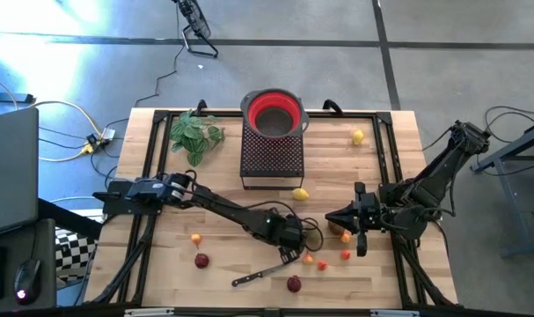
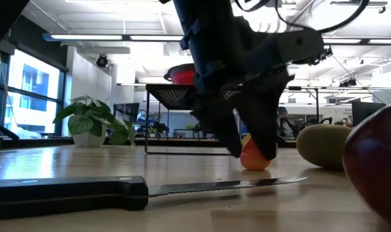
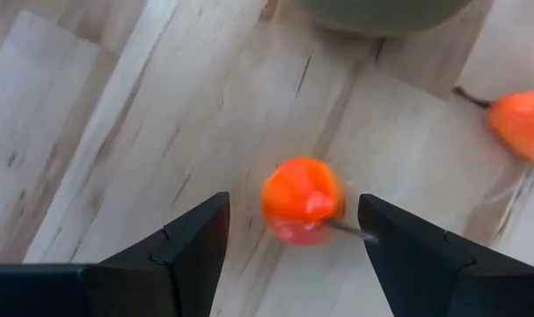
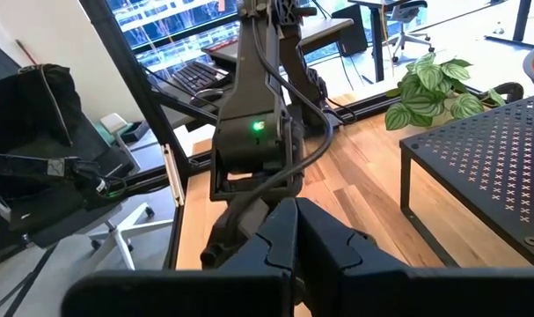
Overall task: Pick & Place Fruit
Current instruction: Put the pear into the red strainer bowl
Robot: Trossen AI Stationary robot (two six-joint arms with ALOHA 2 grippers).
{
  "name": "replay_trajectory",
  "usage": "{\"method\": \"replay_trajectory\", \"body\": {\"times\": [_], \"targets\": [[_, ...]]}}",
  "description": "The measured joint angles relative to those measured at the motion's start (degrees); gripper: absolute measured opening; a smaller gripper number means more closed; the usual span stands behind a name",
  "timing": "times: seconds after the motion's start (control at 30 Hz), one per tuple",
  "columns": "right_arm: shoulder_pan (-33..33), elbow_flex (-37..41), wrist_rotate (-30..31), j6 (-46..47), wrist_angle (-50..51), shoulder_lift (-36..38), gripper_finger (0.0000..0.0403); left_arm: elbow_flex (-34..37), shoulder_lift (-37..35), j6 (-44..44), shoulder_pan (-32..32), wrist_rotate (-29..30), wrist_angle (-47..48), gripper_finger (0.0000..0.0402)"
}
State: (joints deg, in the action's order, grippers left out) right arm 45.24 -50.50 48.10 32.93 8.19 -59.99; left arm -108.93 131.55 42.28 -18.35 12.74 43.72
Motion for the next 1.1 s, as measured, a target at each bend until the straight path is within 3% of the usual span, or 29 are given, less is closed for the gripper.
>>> {"method": "replay_trajectory", "body": {"times": [1.1], "targets": [[0.0,0.0,0.0,0.0,0.2,0.0,0.0003,0.0,0.0,1.1,0.0,0.4,-0.5,0.0245]]}}
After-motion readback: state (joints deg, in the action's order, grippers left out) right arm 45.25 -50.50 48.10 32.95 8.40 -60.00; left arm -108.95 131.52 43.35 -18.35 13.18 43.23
